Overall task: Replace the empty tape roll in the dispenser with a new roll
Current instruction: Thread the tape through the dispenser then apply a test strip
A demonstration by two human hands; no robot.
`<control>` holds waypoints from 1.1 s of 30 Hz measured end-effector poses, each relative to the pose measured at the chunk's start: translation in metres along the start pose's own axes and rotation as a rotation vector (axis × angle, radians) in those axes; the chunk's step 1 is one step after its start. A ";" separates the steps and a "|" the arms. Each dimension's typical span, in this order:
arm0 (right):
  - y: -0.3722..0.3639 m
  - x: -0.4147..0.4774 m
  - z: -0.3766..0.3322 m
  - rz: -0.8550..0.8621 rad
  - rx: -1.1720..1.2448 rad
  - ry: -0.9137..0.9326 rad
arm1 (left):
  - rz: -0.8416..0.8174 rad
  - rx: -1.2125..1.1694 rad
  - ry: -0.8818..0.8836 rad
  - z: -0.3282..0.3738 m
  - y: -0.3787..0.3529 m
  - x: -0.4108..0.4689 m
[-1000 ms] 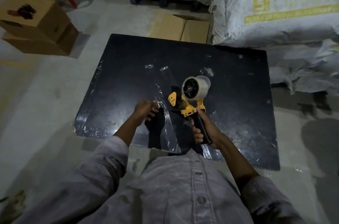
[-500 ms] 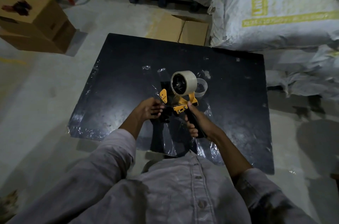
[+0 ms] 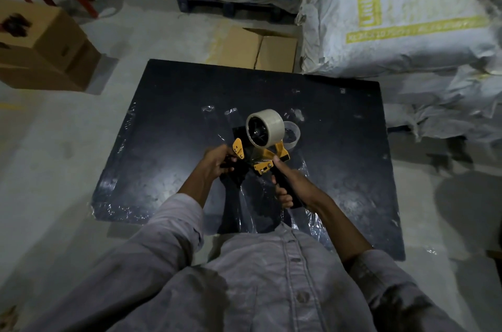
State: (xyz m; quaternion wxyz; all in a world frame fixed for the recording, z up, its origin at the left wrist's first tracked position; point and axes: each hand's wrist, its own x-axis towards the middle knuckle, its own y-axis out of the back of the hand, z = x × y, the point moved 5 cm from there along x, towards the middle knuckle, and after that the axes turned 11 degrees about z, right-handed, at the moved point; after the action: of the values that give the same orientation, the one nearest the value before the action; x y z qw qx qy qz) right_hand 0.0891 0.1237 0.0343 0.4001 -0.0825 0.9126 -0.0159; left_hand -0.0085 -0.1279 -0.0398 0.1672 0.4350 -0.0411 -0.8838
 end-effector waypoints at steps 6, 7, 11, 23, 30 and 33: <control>0.005 0.001 -0.002 -0.002 0.016 -0.014 | 0.037 0.031 0.003 0.008 0.009 0.014; 0.006 0.001 -0.002 -0.002 0.027 -0.017 | 0.047 0.026 0.004 0.010 0.014 0.020; 0.008 0.004 -0.003 -0.011 0.024 0.002 | 0.026 -0.010 0.010 0.024 0.019 0.030; 0.006 0.021 0.012 0.126 -0.134 0.109 | 0.103 0.313 -0.389 0.042 0.007 0.043; 0.008 0.037 0.047 0.188 -0.234 0.102 | 0.234 0.662 -0.466 0.002 0.007 0.047; 0.007 0.038 0.054 0.176 -0.238 0.084 | 0.270 0.807 -0.487 0.004 0.014 0.046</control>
State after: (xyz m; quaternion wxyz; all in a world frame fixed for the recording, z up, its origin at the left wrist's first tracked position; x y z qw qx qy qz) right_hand 0.1020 0.1265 -0.0306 0.3488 -0.0484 0.9277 0.1239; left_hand -0.0340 -0.1569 -0.0690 0.0840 0.2364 -0.4744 -0.8438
